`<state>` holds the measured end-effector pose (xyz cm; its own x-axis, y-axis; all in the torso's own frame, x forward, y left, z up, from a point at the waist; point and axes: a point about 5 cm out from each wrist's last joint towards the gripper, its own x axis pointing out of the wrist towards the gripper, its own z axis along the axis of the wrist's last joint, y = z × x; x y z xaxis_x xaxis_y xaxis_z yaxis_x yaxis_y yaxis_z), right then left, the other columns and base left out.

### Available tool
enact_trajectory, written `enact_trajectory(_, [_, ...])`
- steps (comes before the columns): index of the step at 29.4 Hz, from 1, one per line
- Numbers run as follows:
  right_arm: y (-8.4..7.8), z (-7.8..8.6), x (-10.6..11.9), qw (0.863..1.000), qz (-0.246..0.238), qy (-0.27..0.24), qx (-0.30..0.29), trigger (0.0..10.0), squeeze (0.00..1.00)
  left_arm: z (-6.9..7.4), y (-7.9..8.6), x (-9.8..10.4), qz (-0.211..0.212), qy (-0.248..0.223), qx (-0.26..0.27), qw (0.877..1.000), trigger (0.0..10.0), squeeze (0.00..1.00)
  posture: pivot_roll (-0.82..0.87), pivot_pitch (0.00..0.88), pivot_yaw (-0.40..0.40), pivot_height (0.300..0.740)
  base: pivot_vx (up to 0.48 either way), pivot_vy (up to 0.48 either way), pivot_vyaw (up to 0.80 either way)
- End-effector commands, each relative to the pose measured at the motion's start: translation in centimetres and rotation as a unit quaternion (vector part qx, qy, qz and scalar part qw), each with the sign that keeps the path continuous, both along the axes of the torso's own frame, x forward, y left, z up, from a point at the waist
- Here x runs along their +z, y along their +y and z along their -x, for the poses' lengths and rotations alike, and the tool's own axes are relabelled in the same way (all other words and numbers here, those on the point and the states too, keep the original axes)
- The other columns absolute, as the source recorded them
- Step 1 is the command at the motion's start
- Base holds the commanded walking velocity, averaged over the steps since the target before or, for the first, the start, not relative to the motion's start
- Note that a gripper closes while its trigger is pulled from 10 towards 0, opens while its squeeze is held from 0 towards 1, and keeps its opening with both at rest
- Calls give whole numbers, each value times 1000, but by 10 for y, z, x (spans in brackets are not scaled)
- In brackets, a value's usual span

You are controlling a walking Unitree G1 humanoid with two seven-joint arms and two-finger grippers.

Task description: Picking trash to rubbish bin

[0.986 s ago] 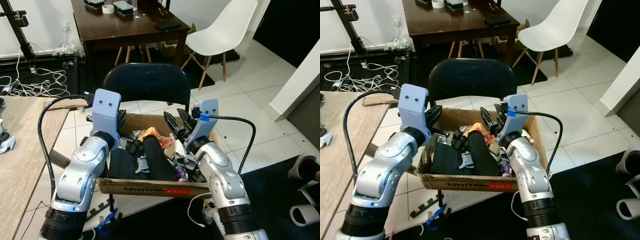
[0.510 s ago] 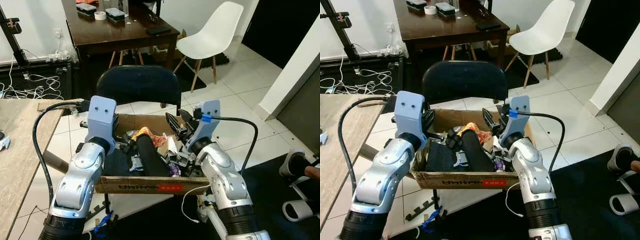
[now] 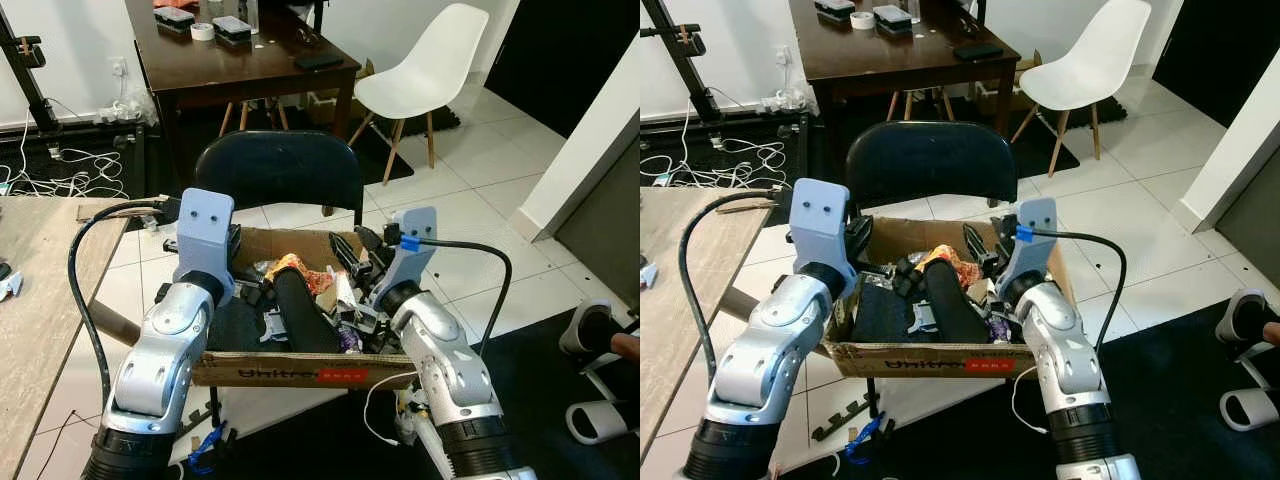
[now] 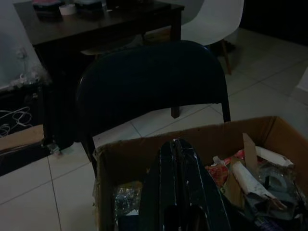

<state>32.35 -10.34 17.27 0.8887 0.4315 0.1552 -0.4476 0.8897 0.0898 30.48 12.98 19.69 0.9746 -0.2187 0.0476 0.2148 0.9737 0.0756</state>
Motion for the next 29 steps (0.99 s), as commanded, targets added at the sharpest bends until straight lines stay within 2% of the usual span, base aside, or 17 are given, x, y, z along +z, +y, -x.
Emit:
enact_trajectory(1, [1, 1, 1, 1000, 15, -5, 1, 10000, 0, 0, -5, 0, 9, 1, -8, 1000, 10000, 0, 179, 99, -36, 740, 0, 0, 800])
enact_trajectory(11, [1, 1, 2, 1000, 20, -8, -1, 10000, 0, -1, -5, 2, 14, -2, -4, 1000, 10000, 0, 186, 99, -33, 740, 0, 0, 800])
enact_trajectory(14, [2, 1, 2, 1000, 19, -9, -2, 10000, 0, -2, -2, 6, 16, -15, 8, 1000, 10000, 0, 186, 99, -33, 740, 0, 0, 800])
enact_trajectory(16, [2, 1, 2, 1000, 18, -11, -6, 10000, 0, -3, 5, 12, 23, -36, 36, 998, 10000, 0, 185, 100, -30, 740, 0, 0, 800])
enact_trajectory(21, [-1, 1, 0, 1000, 19, -8, -15, 10000, 0, -5, 15, 15, 29, -43, 73, 996, 10000, 0, 184, 99, -28, 740, 0, 0, 800])
enact_trajectory(29, [-2, 2, 0, 1000, 21, -8, -17, 10000, 0, -5, 12, 12, 20, -34, 65, 997, 10000, 0, 181, 93, -25, 740, 0, 0, 800])
